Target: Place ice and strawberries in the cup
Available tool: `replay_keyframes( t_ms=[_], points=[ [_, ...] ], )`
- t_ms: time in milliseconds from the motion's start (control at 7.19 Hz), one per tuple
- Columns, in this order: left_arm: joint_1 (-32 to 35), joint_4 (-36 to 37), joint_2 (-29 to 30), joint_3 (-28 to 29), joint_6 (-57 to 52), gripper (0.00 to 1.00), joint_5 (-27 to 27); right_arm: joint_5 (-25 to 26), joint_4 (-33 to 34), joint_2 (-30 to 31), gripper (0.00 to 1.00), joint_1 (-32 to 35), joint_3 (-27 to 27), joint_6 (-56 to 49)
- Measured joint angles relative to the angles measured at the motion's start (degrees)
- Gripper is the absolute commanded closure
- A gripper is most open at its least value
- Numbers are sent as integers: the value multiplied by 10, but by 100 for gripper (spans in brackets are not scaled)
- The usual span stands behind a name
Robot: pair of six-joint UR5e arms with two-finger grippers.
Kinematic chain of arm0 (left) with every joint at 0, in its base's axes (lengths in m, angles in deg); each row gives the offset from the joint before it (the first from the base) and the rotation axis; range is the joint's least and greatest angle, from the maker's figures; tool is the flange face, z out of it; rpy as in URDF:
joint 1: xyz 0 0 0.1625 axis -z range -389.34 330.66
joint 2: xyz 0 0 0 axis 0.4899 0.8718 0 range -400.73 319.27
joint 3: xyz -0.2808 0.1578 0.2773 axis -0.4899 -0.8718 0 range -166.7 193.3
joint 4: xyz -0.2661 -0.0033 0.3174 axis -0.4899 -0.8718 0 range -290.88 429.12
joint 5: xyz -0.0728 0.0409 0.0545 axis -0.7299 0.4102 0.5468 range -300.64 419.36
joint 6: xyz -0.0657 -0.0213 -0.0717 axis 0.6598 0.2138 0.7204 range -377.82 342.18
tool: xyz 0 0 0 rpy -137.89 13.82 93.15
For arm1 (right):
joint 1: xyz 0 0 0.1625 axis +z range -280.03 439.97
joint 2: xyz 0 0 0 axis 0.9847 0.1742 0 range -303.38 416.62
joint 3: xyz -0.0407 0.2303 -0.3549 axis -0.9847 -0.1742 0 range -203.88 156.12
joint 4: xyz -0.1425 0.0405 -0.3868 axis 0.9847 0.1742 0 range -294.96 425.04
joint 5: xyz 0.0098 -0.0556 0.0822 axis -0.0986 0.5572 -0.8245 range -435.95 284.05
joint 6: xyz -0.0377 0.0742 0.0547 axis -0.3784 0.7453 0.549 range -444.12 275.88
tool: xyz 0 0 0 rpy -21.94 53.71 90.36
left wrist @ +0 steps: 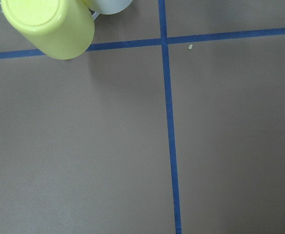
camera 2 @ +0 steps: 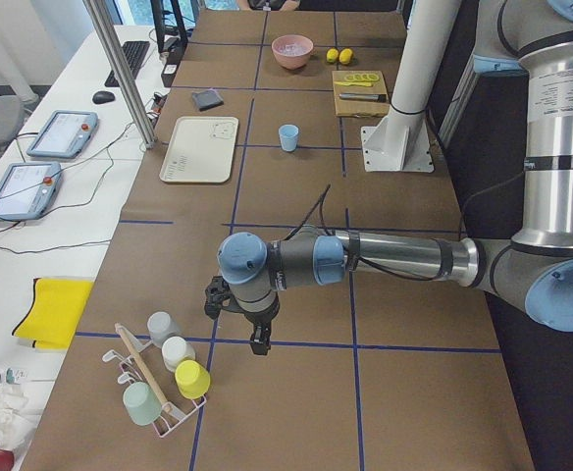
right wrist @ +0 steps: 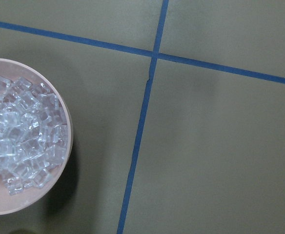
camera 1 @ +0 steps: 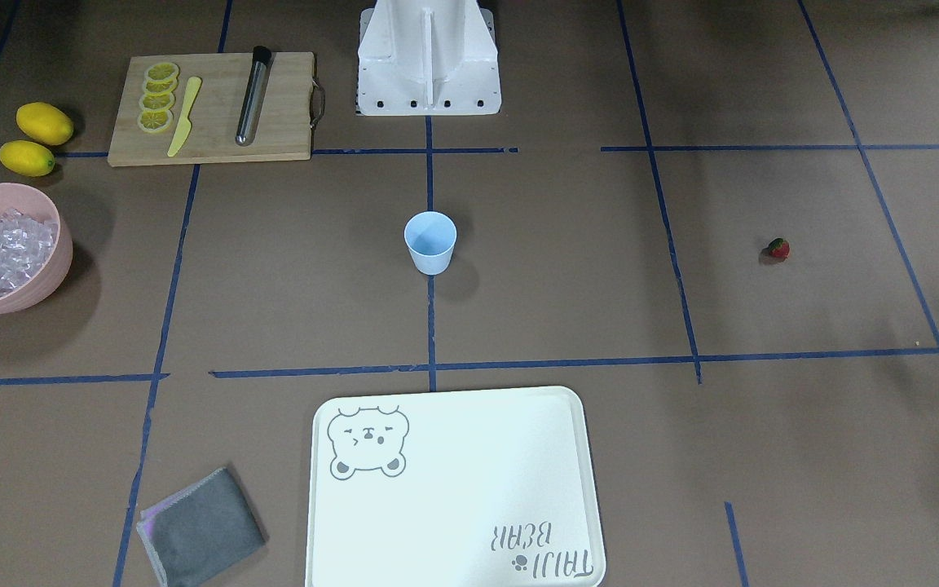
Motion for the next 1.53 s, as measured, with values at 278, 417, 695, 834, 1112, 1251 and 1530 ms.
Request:
replay_keyframes(
  t_ms=[278,417,695,834,1112,1251,1530],
  points=[
    [0,-1,0,0,0,0,0,-18,-21,-2,0,-4,3,15],
    [0,-1,0,-1,0,0,-1,-28,-24,-11,0,-15,6,30],
    [0,-1,1,-1,0,0,-1,-34,-30,-27,0,-58,18,79],
    [0,-1,1,-1,0,0,-1,-34,-49,-29,0,-88,21,110],
    [0,-1,0,1,0,0,-1,-32,-105,-29,0,-143,18,172],
    [-1,-1,0,3,0,0,-1,-31,-126,-27,0,-159,11,185],
    [-1,0,0,6,0,0,-1,-30,-163,-27,0,-180,-6,206]
  ],
)
